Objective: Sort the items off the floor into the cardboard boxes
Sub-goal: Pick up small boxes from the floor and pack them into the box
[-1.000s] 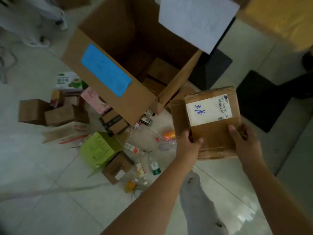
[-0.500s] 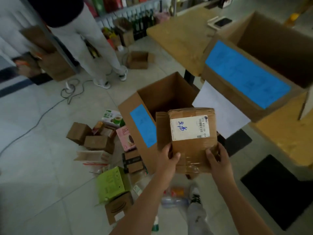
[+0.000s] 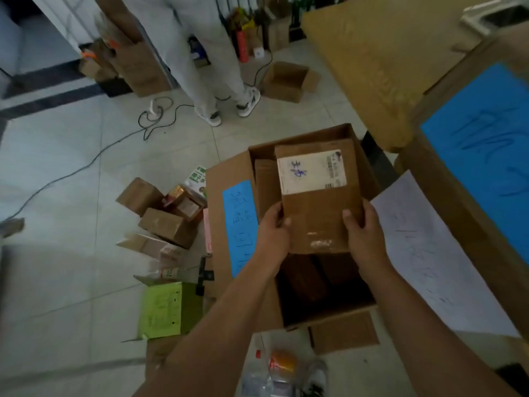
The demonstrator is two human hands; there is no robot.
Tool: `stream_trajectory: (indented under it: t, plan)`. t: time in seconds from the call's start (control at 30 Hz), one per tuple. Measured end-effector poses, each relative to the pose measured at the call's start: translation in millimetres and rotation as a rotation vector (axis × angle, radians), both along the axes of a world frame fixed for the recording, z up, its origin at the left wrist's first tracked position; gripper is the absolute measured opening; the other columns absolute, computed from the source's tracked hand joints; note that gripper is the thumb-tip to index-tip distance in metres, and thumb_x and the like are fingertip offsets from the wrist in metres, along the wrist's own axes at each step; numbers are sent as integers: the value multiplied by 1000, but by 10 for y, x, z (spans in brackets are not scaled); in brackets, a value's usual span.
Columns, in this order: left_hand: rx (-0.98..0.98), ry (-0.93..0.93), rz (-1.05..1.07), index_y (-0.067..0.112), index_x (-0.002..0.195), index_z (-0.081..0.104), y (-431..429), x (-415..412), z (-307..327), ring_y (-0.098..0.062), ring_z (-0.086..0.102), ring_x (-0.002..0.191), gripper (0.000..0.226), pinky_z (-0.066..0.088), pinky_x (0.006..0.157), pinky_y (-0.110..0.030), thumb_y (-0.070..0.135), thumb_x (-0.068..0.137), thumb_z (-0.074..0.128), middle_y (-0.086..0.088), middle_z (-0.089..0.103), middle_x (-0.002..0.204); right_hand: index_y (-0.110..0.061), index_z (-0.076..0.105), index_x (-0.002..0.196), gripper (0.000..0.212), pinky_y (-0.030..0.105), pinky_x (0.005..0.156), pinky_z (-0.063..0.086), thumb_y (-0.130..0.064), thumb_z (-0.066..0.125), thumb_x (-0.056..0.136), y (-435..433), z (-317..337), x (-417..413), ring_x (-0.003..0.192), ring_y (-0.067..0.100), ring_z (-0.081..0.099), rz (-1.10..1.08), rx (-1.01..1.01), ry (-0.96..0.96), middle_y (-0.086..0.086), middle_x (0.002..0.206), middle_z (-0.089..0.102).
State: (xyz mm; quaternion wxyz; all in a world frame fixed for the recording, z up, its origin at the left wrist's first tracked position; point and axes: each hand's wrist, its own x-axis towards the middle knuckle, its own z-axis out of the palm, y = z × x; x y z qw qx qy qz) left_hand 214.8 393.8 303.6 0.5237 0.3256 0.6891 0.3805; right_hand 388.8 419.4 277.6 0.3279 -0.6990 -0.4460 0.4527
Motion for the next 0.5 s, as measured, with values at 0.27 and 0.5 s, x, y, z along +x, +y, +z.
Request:
stream_trajectory:
  t: [0.27,0.5]
  plan:
    - [-17,-25,-35,24,145,37,777,97,-707,-16,59,108,50,53,86,-31,7,98,37,-3,58,129,-35,25,151,60,36,100,40,-48,47,97,827,-933,-24,133,20,43,-51,15,65,-3,150,39]
    - [-77,2,58,11,151,22,824,-263,-1025,-26,39,136,57,40,96,-26,7,97,42,-8,34,153,-31,11,156,69,39,102,38,-49,45,99,1135,-1293,-367,139,27,36,106,-182,9,4,158,26]
